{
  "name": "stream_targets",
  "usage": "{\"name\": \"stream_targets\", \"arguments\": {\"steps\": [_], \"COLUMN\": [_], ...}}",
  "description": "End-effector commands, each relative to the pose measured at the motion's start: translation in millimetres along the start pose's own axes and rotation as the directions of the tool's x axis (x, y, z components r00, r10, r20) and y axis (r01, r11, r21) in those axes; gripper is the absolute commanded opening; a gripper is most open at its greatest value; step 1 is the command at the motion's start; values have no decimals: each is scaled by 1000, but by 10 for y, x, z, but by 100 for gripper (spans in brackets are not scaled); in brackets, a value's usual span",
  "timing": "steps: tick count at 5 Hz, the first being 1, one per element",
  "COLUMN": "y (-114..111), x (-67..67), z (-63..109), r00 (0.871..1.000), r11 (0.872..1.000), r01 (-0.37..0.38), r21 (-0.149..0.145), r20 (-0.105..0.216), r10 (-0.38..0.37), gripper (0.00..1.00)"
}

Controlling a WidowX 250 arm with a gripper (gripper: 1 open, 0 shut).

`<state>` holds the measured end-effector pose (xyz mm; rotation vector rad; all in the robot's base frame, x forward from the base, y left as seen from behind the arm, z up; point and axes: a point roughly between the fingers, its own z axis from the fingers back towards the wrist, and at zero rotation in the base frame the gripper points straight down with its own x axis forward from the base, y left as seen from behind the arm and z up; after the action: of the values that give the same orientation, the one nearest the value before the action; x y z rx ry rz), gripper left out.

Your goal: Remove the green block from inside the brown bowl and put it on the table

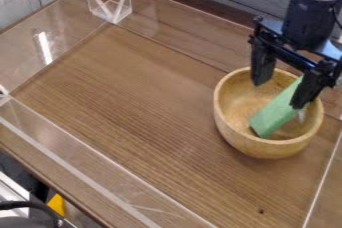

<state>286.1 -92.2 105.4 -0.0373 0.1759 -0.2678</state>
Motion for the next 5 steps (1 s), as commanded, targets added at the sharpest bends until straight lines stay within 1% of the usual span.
{"name": "stream_targets", "arguments": {"steps": [1, 2, 3, 4, 5], "y": [40, 59, 45, 28, -4], "x": [58, 70, 17, -33, -50], "z": [182, 218, 215, 208, 119], "r00": [999, 999, 995, 985, 988], "r11": [1000, 1000, 996, 986, 989], "r01": [-7, -15, -90, -162, -145], "r21": [-4, -6, -21, -34, -30], "r20": [49, 50, 50, 50, 51], "r10": [7, 15, 91, 163, 147], "gripper": [100, 100, 100, 100, 100]}}
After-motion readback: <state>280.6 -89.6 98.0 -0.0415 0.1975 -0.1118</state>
